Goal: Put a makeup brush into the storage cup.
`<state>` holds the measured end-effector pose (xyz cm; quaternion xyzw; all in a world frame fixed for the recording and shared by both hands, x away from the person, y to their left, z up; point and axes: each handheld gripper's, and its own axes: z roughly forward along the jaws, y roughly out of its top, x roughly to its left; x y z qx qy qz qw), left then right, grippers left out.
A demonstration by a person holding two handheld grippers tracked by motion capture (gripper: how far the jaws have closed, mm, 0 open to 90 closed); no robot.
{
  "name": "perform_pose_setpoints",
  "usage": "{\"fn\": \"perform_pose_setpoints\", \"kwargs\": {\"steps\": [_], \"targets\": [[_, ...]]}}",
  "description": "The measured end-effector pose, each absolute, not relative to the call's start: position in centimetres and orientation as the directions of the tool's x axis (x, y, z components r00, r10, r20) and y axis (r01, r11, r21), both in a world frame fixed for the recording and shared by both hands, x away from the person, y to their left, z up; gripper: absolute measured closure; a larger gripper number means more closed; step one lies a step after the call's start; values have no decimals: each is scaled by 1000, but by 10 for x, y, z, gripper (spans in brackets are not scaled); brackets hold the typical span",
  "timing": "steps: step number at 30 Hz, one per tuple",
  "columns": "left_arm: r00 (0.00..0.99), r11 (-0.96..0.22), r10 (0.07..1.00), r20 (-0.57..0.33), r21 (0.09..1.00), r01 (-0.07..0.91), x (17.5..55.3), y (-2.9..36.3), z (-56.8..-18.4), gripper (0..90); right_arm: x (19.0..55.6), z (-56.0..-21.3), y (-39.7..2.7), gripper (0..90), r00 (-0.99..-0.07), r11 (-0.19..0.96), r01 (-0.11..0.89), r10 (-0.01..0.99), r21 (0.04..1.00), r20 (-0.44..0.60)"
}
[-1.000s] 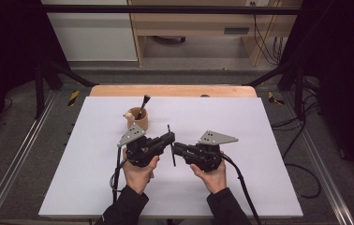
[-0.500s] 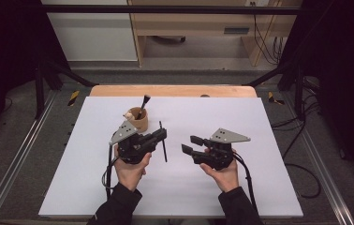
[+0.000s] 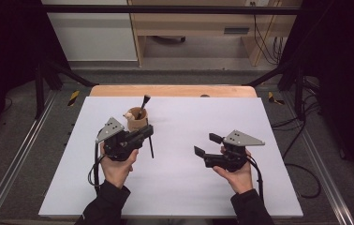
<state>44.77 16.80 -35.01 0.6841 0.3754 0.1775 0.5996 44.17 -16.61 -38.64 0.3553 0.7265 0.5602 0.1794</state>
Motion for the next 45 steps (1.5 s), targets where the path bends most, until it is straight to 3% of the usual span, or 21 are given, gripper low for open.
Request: {"fn": "perform_pose_setpoints", "kwargs": {"steps": [20, 45], "targets": [[618, -30, 772, -152, 962, 273, 453, 192, -337, 847, 427, -390, -211, 85, -621, 115, 319, 776, 941, 116], [589, -39, 798, -125, 965, 258, 471, 205, -324, 846, 417, -399, -244, 54, -551, 84, 330, 826, 940, 120]]}}
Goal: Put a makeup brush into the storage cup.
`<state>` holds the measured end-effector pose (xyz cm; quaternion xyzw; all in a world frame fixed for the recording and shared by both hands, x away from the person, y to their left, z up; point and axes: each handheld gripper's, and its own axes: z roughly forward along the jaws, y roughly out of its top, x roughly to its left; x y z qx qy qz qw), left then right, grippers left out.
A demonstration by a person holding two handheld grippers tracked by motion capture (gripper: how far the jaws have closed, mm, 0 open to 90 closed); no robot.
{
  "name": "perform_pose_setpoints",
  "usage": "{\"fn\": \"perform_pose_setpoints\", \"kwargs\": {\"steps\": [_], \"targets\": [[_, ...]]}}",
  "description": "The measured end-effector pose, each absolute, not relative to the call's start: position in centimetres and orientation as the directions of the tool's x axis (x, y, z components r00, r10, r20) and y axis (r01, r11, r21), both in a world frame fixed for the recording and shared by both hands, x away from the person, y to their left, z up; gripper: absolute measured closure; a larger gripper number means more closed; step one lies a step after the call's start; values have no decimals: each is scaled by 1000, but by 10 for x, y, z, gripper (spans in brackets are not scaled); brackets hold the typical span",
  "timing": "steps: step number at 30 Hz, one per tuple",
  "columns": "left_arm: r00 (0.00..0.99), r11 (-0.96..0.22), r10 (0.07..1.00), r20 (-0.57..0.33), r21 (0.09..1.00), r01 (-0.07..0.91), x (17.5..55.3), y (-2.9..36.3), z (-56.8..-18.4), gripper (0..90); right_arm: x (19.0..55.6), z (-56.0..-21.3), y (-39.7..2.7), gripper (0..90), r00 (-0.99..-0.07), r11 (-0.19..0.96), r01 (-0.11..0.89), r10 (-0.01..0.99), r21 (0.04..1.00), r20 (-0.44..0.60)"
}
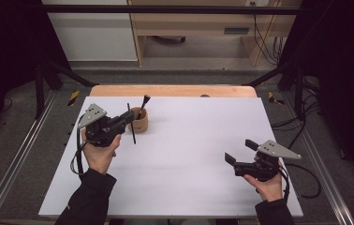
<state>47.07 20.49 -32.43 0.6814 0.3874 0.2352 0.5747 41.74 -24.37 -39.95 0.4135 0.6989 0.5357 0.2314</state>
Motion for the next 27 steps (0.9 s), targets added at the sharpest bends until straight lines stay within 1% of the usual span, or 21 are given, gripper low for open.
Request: {"fn": "perform_pose_setpoints", "kwargs": {"steps": [27], "targets": [[568, -92, 820, -65, 965, 244, 504, 197, -323, 846, 412, -403, -256, 50, -519, 70, 343, 845, 937, 127]]}}
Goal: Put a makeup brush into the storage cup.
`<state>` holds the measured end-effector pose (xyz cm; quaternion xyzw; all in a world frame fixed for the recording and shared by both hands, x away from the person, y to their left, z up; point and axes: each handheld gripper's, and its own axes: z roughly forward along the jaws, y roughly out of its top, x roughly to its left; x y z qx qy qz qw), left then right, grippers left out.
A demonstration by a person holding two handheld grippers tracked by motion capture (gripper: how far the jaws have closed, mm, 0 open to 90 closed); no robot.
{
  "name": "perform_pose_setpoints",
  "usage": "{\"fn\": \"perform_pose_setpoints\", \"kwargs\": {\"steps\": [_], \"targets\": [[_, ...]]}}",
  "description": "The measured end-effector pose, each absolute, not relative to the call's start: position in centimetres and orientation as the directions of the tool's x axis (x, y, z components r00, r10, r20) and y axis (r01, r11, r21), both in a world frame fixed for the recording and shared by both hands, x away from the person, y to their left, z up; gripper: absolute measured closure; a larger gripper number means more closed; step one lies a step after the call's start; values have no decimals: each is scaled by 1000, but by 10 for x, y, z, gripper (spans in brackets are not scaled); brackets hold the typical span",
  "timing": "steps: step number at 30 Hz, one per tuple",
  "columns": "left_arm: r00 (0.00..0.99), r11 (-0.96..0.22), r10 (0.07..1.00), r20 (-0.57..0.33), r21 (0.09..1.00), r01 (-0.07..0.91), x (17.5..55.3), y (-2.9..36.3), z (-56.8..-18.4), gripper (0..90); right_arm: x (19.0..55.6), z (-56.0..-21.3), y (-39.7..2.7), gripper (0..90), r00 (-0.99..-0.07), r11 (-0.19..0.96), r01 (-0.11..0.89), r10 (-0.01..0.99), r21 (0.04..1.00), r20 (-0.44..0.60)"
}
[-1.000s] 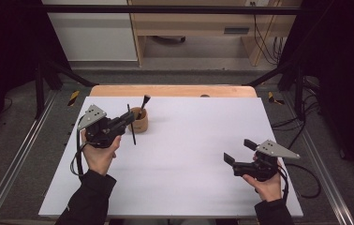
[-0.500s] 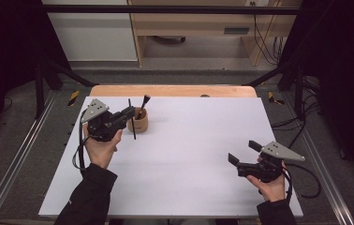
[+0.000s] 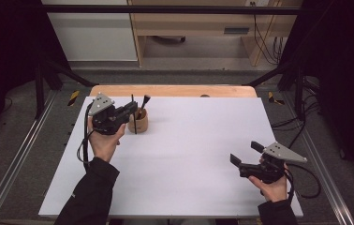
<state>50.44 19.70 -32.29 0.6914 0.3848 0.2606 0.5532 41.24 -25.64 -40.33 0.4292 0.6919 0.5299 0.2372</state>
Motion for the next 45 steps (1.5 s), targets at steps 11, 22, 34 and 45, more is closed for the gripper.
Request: {"fn": "perform_pose_setpoints", "kwargs": {"steps": [11, 22, 34, 45], "targets": [[542, -97, 838, -61, 962, 257, 522, 199, -324, 846, 413, -405, -256, 49, -518, 77, 346, 846, 935, 122], [518, -105, 854, -53, 957, 270, 541, 197, -324, 847, 413, -405, -257, 48, -518, 74, 345, 846, 936, 124], [499, -115, 866, -42, 953, 280, 558, 192, -326, 847, 413, -405, -259, 48, -515, 71, 341, 848, 938, 123], [466, -110, 884, -41, 950, 292, 576, 194, -333, 847, 413, -406, -259, 48, -514, 72, 348, 848, 935, 126]]}}
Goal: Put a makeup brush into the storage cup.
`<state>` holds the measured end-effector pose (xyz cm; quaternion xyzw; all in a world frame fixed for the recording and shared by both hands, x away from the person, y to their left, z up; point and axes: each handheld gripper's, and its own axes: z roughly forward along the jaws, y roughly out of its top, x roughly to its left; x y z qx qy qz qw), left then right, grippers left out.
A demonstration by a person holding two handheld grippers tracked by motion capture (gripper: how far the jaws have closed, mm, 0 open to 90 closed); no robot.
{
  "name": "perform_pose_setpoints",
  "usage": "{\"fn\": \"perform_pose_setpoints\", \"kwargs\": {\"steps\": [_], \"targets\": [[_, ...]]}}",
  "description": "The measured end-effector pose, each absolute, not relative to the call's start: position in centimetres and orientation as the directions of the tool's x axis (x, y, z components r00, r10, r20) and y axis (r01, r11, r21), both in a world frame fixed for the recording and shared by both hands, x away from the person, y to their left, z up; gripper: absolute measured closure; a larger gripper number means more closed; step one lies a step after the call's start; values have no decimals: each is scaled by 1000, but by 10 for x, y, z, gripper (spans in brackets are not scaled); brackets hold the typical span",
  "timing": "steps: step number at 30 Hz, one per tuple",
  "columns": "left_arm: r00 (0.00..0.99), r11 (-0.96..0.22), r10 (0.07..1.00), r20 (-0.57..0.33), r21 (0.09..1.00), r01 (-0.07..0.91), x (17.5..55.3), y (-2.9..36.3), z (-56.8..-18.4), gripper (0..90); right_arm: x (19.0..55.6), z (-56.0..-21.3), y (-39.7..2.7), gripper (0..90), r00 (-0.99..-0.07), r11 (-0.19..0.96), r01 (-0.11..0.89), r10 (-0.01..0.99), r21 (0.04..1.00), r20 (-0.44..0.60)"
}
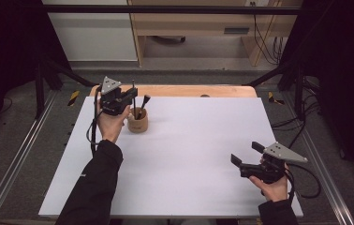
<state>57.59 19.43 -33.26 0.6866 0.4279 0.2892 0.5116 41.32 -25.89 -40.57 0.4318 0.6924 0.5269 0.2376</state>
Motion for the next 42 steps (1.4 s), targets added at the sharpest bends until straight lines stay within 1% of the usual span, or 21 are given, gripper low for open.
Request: {"fn": "perform_pose_setpoints", "kwargs": {"steps": [15, 19, 42], "targets": [[446, -120, 895, -27, 947, 298, 595, 192, -340, 847, 414, -406, -258, 45, -514, 76, 347, 849, 935, 122], [439, -112, 898, -37, 945, 308, 599, 192, -344, 847, 414, -406, -259, 46, -511, 76, 351, 851, 933, 123], [447, -150, 895, -10, 935, 321, 607, 185, -359, 847, 412, -405, -263, 49, -511, 74, 346, 851, 935, 122]]}}
